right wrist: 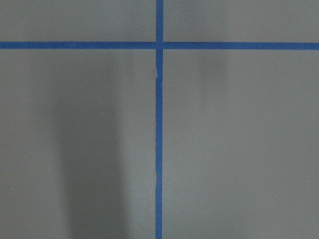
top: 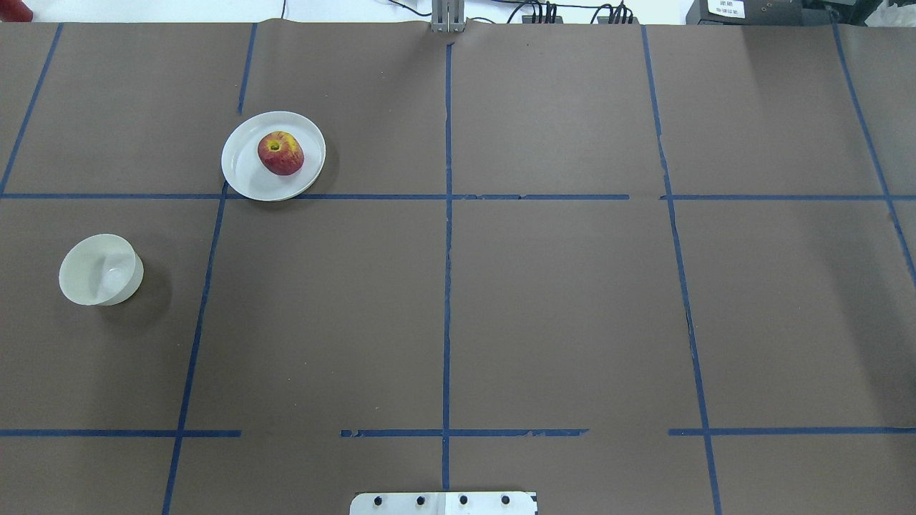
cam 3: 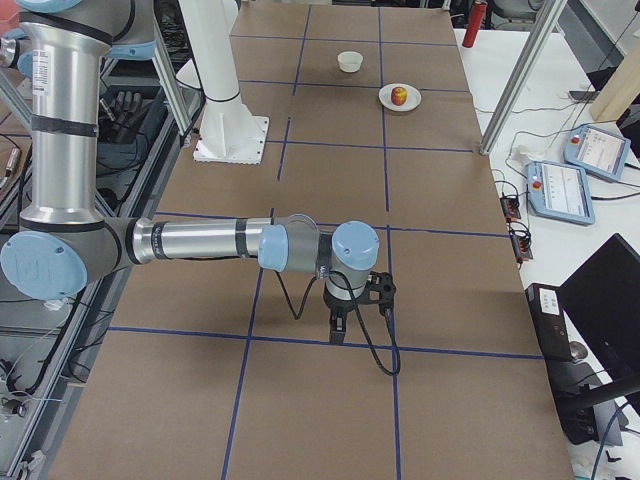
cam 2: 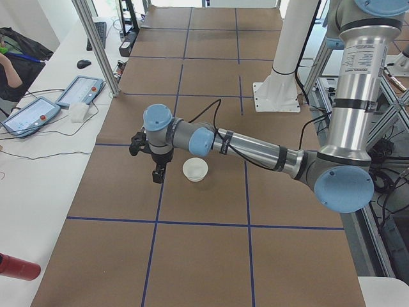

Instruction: Move apple from plate to bowl

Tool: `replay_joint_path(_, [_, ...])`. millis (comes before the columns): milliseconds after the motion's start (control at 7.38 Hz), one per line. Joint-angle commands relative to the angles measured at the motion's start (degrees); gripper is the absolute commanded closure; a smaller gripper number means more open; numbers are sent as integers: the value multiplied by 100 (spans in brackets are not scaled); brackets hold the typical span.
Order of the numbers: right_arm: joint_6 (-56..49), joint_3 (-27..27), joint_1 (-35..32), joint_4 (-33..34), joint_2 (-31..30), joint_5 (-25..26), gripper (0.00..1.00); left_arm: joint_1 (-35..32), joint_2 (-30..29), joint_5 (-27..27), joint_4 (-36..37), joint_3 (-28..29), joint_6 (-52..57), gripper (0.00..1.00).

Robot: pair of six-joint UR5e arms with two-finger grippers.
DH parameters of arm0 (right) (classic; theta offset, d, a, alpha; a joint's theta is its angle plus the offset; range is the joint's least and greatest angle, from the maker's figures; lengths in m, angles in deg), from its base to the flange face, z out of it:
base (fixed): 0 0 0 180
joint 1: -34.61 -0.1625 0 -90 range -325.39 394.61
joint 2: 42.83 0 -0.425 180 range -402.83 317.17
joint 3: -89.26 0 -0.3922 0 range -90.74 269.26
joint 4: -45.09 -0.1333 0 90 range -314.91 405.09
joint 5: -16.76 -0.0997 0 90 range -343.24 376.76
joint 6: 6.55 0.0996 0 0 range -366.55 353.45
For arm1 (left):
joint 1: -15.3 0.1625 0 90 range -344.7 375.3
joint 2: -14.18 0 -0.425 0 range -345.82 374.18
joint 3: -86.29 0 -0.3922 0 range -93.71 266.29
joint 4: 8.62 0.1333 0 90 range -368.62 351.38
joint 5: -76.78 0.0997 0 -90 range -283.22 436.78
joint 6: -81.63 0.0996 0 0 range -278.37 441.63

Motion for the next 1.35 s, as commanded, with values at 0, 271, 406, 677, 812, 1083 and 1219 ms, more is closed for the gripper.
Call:
replay_joint_path(0, [-5, 6, 0, 0, 0, 0, 0, 1057, -774, 29, 10, -19, -1474, 0])
replay_joint_path(271, [-5, -2, 0, 0, 0, 0, 0, 1596, -1416, 317, 10, 269, -2505, 0])
replay_joint_path(406, [-5, -2, 0, 0, 0, 0, 0, 1771, -1819, 319, 10, 680, -2962, 0])
replay_joint_path(677, [4, -2, -9, 0, 0, 0, 0, 1879, -2322, 423, -60, 1384, -3159, 0])
replay_joint_path(812, [-5, -2, 0, 0, 0, 0, 0, 2009, -2620, 511, -86, 1761, -3316, 0])
replay_joint_path(1083, [-5, -2, 0, 0, 0, 0, 0, 2133, -2912, 512, -461, 2272, -3632, 0])
replay_joint_path(1219, [-5, -2, 0, 0, 0, 0, 0, 2238, -3182, 512, -1004, 2849, -4008, 0])
